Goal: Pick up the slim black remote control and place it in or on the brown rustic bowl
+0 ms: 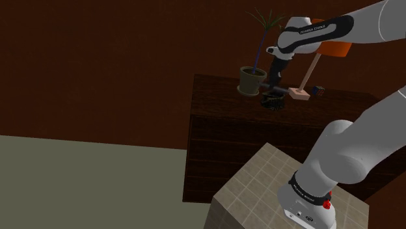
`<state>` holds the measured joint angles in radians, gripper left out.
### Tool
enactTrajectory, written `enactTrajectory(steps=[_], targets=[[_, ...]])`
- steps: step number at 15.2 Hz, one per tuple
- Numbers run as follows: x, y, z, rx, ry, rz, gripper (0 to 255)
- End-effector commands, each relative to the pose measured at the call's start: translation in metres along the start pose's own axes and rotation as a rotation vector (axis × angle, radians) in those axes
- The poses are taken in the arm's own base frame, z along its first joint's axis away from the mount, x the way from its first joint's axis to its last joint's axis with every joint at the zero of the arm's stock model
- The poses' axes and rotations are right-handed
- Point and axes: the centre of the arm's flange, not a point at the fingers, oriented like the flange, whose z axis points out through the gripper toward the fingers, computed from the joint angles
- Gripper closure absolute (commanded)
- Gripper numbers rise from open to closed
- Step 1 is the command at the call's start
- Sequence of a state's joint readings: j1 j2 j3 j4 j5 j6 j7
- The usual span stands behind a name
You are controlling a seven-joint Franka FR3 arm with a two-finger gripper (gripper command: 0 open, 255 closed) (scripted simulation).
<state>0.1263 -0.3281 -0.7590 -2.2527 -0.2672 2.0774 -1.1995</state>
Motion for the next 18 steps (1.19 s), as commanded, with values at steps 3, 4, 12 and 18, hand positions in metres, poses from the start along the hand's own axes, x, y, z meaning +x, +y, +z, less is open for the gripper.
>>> enactTrajectory(steps=[3, 4, 12, 18], targets=[[-0.038, 0.038, 0.007, -0.001, -0.001, -0.003, 255], [-0.047, 0.047, 0.008, -0.001, -0.001, -0.003, 255], [-0.070, 0.068, 0.043, -0.001, -0.001, -0.003, 255], [-0.070, 0.065, 0.072, -0.001, -0.001, -0.003, 255]])
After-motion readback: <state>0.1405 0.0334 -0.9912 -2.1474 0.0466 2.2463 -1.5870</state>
